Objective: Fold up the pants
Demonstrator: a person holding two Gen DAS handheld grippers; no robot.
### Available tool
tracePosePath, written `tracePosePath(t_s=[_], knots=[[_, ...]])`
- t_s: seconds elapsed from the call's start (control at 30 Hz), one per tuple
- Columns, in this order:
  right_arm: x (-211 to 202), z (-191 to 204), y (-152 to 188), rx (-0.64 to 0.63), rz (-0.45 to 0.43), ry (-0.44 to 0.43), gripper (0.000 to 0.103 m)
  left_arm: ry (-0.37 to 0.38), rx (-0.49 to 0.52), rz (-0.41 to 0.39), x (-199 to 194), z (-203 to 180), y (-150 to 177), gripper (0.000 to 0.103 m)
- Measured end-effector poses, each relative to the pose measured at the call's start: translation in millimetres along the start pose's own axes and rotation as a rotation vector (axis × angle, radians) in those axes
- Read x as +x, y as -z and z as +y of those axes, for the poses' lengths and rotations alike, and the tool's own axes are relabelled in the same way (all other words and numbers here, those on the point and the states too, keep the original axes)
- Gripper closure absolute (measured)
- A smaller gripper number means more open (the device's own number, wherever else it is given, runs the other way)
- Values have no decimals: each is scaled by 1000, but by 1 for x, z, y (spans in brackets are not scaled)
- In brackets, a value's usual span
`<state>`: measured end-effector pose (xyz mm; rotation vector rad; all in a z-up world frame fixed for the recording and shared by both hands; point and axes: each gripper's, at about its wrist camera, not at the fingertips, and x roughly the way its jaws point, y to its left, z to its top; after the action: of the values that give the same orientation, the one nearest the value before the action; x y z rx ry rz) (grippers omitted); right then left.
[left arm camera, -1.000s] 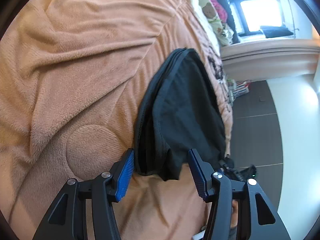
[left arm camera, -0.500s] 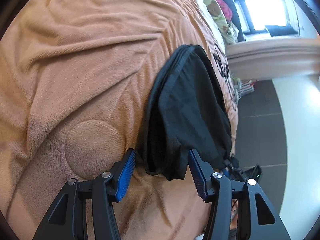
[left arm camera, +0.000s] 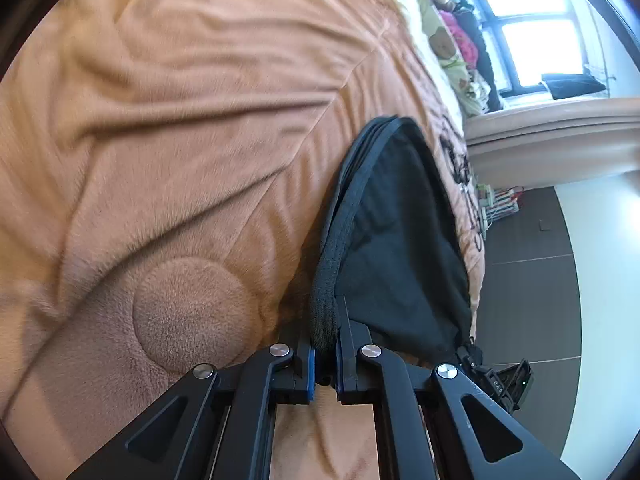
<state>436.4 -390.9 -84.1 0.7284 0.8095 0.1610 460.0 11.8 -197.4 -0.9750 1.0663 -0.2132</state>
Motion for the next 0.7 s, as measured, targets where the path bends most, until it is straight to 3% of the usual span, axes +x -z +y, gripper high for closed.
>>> tracePosePath(t_s=[0.3, 0.7], knots=[[-7, 16, 10, -25, -2, -6, 82, 16, 26, -33, -28, -5, 1, 97], [-10, 43, 52, -47, 42, -6, 82, 40, 6, -53, -81, 30, 14, 97]])
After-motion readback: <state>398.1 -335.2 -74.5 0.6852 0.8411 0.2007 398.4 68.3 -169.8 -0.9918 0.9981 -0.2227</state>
